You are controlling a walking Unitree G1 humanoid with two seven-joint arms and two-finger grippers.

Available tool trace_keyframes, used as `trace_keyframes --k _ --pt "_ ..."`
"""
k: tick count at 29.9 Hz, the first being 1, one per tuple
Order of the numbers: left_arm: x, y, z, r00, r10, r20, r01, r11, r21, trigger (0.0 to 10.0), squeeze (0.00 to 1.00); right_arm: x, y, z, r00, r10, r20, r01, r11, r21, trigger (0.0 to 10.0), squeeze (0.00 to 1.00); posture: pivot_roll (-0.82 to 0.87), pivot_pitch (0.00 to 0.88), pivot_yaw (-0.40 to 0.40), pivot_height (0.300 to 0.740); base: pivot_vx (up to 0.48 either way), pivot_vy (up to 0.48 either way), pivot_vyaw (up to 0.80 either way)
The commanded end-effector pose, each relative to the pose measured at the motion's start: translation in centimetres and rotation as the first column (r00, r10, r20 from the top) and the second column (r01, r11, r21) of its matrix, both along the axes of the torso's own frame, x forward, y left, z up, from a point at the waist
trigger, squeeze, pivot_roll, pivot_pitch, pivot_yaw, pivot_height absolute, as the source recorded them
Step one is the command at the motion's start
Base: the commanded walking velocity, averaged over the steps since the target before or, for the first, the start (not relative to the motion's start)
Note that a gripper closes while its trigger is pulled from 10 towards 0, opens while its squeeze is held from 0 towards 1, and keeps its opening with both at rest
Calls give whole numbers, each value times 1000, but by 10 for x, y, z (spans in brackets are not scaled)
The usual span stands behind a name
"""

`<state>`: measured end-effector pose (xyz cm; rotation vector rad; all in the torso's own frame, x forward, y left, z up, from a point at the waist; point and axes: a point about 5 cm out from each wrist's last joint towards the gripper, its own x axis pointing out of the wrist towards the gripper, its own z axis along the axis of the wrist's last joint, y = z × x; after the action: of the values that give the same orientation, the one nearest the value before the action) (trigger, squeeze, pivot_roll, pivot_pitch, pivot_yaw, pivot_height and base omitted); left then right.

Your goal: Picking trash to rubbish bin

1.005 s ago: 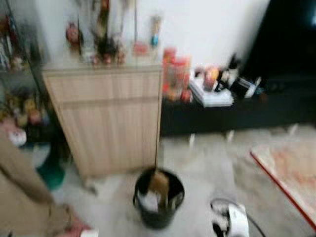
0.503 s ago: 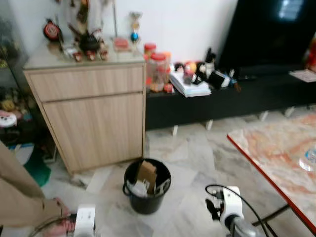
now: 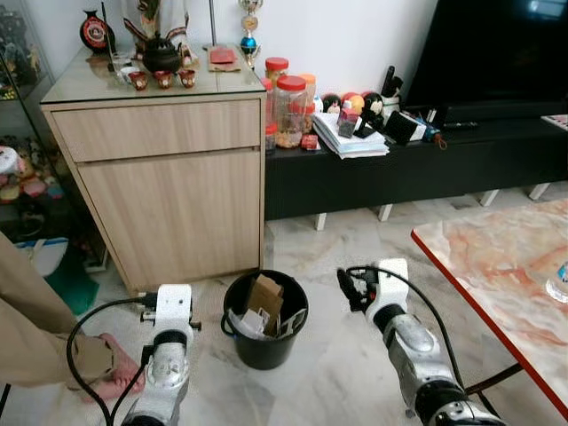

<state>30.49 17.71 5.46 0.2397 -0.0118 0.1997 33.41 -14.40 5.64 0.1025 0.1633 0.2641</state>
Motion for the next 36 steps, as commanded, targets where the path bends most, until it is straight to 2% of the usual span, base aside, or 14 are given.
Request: trace_keyframes --k 1,3,4,8,17,29,36 --pt "4 -5 9 999 -14 40 14 1000 14 10000 0 12 4 22 996 4 89 -6 1000 24 10000 0 2 23 -84 740 0 0 0" --pt "4 -6 11 999 -15 47 14 1000 15 10000 0 13 5 24 995 3 98 -6 1000 30 10000 0 2 23 -84 740 0 0 0" --pt "8 -7 20 996 -23 83 21 999 30 10000 0 17 8 33 991 -3 133 -4 998 55 10000 0 2 25 -84 740 0 0 0" --pt "11 -7 30 993 -29 113 23 999 46 10000 0 21 10 41 986 -17 166 2 996 89 10000 0 2 25 -84 740 0 0 -341" --pt "13 -10 34 993 -44 108 34 995 90 10000 0 18 15 37 987 -15 158 1 996 87 10000 0 2 21 -82 740 0 0 -800" --pt "12 -9 35 993 -33 110 23 996 90 10000 0 18 20 37 988 1 154 -15 996 87 10000 0 5 16 -83 740 0 -461 -800" --pt "12 -9 37 993 -25 115 16 997 81 10000 0 17 23 36 989 8 151 -22 996 88 10000 0 4 15 -85 740 0 -267 -800"
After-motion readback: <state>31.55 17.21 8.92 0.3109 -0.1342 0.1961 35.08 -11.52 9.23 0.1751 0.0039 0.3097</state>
